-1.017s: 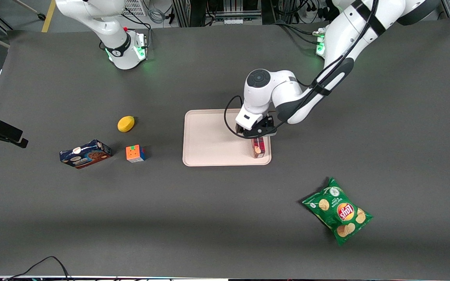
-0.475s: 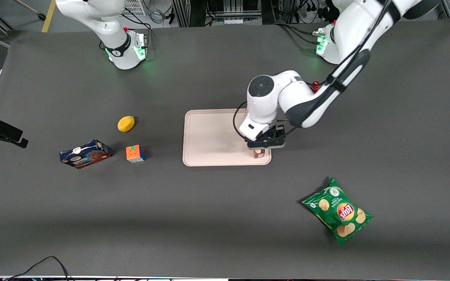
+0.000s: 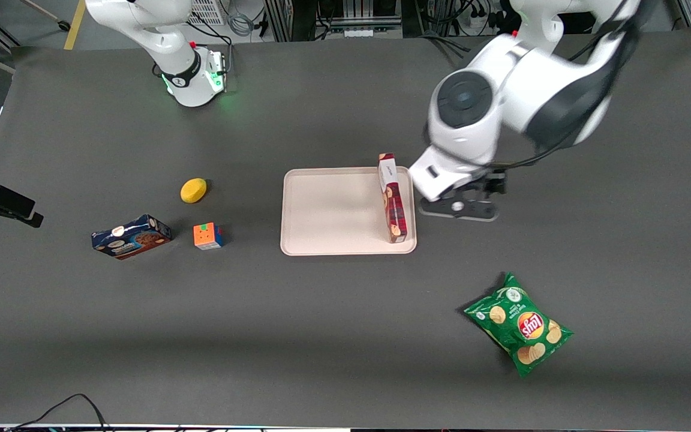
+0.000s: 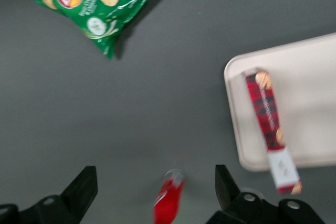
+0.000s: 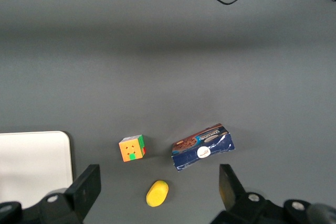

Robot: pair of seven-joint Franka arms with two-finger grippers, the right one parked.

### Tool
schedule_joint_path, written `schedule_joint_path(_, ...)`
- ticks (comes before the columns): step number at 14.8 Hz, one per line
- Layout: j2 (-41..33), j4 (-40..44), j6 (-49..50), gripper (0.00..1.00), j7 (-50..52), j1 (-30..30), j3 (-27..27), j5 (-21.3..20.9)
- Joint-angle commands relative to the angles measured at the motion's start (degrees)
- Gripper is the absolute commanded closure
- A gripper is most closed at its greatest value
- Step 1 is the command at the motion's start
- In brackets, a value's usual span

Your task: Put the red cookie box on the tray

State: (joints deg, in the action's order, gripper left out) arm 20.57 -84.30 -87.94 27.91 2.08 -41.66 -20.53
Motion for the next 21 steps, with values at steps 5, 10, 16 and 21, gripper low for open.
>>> schedule_joint_path(5,-11.60,2.65,3.04,0.00,-29.67,-1.90,28.28,14.20)
schedule_joint_path(10,-19.94,-10.77,-8.10,0.00,-30.02,-3.48,35.85,14.99)
schedule_joint_path(16,-17.59,-11.34,-11.11,0.00,-29.93,-6.21,38.15,14.90)
schedule_joint_path(21,-15.03,-8.17,-11.20,0.00,-27.73,-5.85,38.50,22.19)
